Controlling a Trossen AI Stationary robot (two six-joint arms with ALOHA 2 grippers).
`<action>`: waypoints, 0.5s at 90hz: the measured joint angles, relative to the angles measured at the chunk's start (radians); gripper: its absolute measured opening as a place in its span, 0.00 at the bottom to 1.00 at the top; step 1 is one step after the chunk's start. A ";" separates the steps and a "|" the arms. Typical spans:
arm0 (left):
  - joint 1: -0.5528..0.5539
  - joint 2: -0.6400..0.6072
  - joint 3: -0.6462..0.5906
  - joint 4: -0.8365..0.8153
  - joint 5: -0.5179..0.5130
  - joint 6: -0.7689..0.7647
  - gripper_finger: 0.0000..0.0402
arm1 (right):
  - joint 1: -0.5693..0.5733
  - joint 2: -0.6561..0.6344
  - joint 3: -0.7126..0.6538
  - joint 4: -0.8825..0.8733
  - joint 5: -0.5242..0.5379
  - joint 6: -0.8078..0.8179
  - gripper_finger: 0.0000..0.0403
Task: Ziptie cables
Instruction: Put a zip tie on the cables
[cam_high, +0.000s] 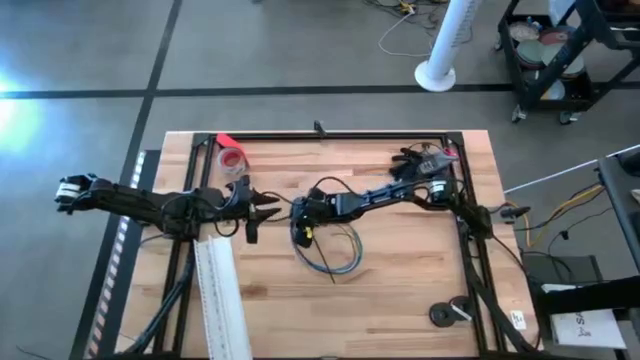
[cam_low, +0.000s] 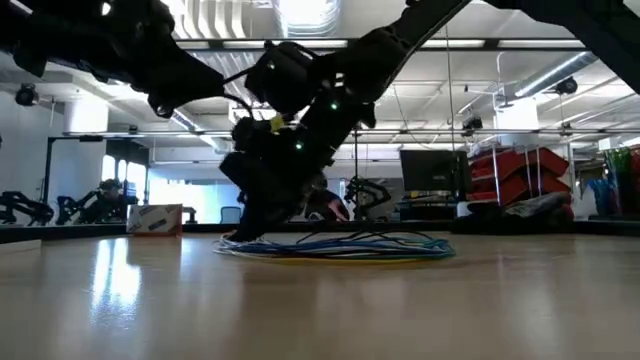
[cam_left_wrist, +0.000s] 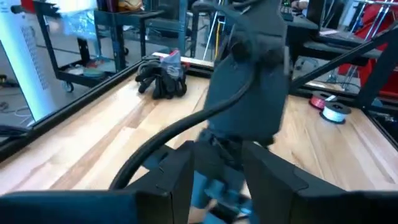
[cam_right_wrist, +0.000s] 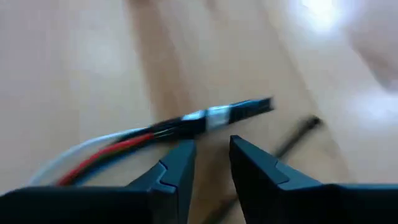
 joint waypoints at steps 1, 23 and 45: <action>0.000 0.000 0.000 0.000 0.000 0.000 0.31 | 0.004 0.001 0.004 -0.007 -0.005 -0.005 0.21; 0.000 -0.003 0.000 -0.018 0.000 -0.001 0.29 | 0.041 -0.029 0.086 -0.216 0.035 -0.043 0.25; 0.000 -0.003 0.000 -0.051 0.001 -0.015 0.26 | 0.041 -0.095 0.079 -0.412 0.106 -0.097 0.31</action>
